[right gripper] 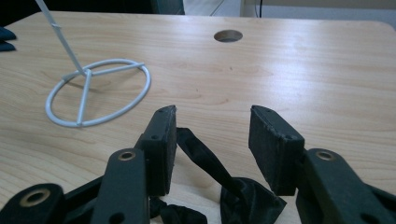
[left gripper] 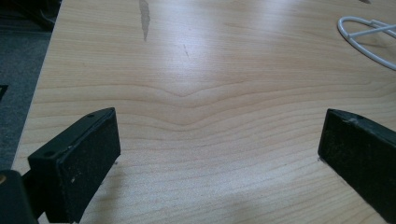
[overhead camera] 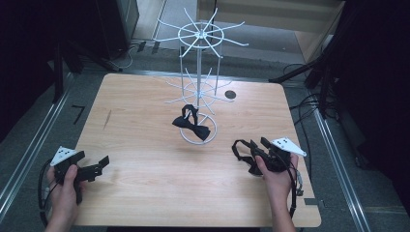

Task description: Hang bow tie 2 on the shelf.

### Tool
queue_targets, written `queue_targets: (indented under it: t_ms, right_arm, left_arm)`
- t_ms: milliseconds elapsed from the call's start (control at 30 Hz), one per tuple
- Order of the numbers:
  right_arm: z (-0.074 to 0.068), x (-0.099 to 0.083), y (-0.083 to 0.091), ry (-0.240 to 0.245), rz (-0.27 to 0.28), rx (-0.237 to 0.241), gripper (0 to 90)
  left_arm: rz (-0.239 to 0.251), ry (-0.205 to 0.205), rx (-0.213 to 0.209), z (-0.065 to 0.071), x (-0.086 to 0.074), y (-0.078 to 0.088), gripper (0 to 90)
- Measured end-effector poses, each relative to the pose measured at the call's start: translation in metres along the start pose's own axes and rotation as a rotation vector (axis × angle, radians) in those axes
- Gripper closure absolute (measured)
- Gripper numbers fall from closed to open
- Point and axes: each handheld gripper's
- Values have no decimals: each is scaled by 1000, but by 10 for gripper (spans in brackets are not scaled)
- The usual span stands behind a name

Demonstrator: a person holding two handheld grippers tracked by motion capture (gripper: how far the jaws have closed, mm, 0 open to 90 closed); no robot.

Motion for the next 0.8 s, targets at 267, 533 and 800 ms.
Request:
queue_targets:
  t_ms: [267,533,800]
  right_arm:
    - [11,-13,-15,-34,-66,0,509]
    - [10,-19,-24,-27,-128,10,506]
    - [6,-23,-28,28,-172,-34,690]
  left_arm:
    - [-5,1,-1,0,0,0,0]
    - [-5,0,-1,0,0,0,0]
    - [-5,0,-2,0,0,0,0]
Point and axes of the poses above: each handheld gripper's, and its own axes: y roughly backward along the jaws, x roughly out of its top, z roughly to its right, and after that the axes turned 1 degree about -x, right-handed
